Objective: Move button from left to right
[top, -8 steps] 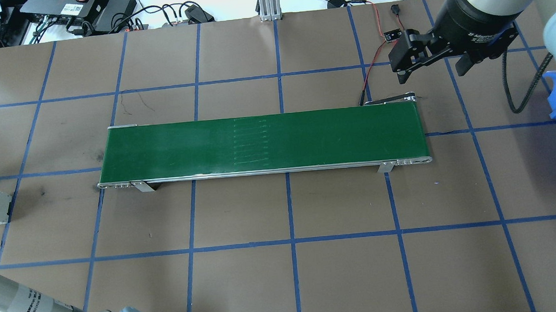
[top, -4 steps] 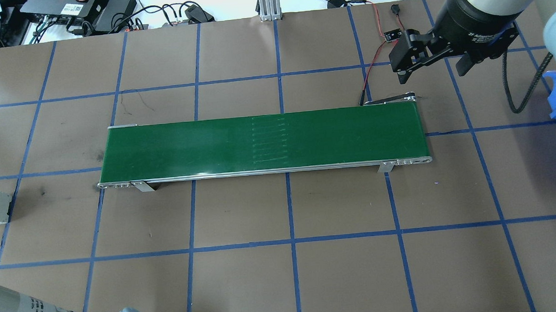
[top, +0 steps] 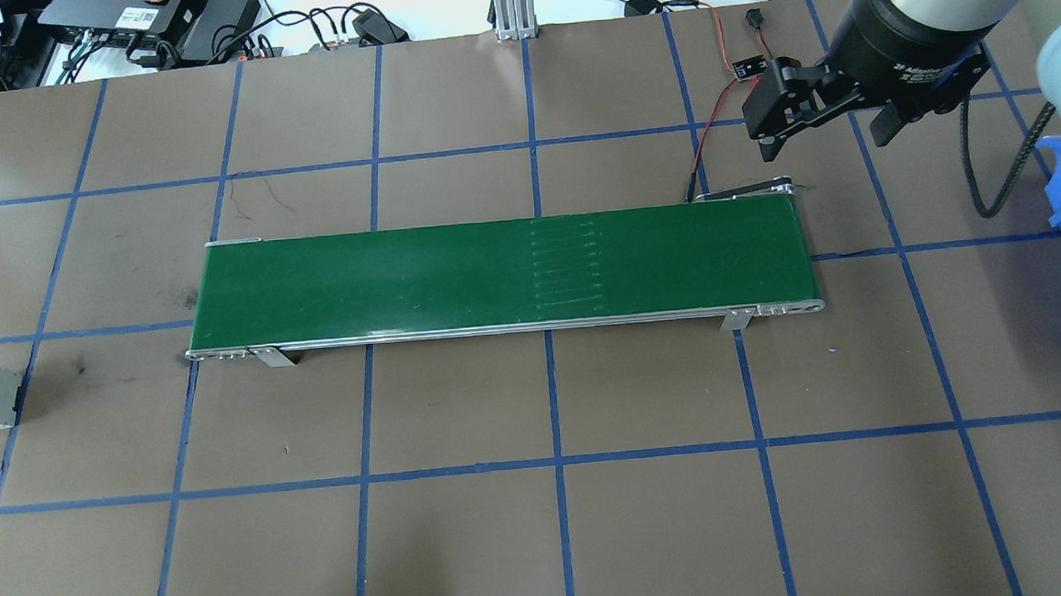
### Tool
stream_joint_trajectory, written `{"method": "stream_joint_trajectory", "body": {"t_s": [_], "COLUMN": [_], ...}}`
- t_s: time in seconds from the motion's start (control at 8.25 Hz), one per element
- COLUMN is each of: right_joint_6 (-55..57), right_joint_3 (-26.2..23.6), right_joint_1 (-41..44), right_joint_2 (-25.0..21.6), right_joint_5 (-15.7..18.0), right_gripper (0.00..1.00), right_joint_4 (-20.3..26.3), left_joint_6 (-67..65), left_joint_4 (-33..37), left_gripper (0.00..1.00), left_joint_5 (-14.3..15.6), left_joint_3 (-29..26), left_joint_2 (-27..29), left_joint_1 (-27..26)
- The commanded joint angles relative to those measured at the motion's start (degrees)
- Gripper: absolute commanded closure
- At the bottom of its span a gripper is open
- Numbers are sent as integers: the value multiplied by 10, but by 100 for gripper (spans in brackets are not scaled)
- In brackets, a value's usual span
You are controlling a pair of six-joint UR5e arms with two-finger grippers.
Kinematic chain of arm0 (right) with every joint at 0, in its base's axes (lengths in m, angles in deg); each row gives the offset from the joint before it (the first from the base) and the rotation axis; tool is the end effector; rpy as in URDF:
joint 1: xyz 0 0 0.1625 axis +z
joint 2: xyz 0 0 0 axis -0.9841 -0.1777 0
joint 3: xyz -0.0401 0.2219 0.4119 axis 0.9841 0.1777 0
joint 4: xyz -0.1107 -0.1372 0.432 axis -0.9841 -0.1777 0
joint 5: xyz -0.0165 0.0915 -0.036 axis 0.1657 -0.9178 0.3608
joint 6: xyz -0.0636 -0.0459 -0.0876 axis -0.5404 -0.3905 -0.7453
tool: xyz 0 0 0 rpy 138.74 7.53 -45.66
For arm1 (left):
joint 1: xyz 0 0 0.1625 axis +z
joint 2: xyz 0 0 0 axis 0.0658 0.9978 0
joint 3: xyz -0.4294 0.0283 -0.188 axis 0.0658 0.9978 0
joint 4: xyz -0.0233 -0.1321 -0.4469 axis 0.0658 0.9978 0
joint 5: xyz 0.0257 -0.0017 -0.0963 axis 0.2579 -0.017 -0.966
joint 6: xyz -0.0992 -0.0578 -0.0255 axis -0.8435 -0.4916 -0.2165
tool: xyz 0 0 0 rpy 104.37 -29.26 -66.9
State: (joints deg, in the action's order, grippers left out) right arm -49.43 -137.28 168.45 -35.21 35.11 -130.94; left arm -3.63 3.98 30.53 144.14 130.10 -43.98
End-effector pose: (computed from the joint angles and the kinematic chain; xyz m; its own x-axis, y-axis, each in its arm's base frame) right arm 0.1255 -0.5109 0.5484 -0.9988 -0.0422 -0.0237 -0.0386 0.9900 -0.1360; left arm 0.3619 -0.6046 0.4603 -0.9137 -0.4063 0.0057 -0.4038 0.9062 -0.1257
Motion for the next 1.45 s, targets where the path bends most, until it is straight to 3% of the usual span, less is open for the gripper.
{"method": "stream_joint_trajectory", "body": {"t_s": [0.0, 0.36, 0.61, 0.97, 1.09, 1.33], "right_joint_6": [0, 0, 0, 0, 0, 0], "right_joint_3": [0, 0, 0, -1, 0, -1], "right_joint_1": [0, 0, 0, 0, 0, 0], "right_joint_2": [0, 0, 0, 0, 0, 0], "right_joint_5": [0, 0, 0, 0, 0, 0], "right_gripper": [0, 0, 0, 0, 0, 0], "right_joint_4": [0, 0, 0, 0, 1, 0], "left_joint_6": [-256, -509, -696, -825, -843, -885], "left_joint_4": [16, 7, 5, -14, -49, -198], "left_gripper": [71, 71, 71, 71, 71, 70], "left_joint_5": [1, -18, -17, -10, -9, 15], "left_joint_3": [86, 205, 212, 231, 252, 322], "left_joint_2": [-96, -146, -149, -128, -122, -111], "left_joint_1": [-100, -152, -206, -245, -245, -245]}}
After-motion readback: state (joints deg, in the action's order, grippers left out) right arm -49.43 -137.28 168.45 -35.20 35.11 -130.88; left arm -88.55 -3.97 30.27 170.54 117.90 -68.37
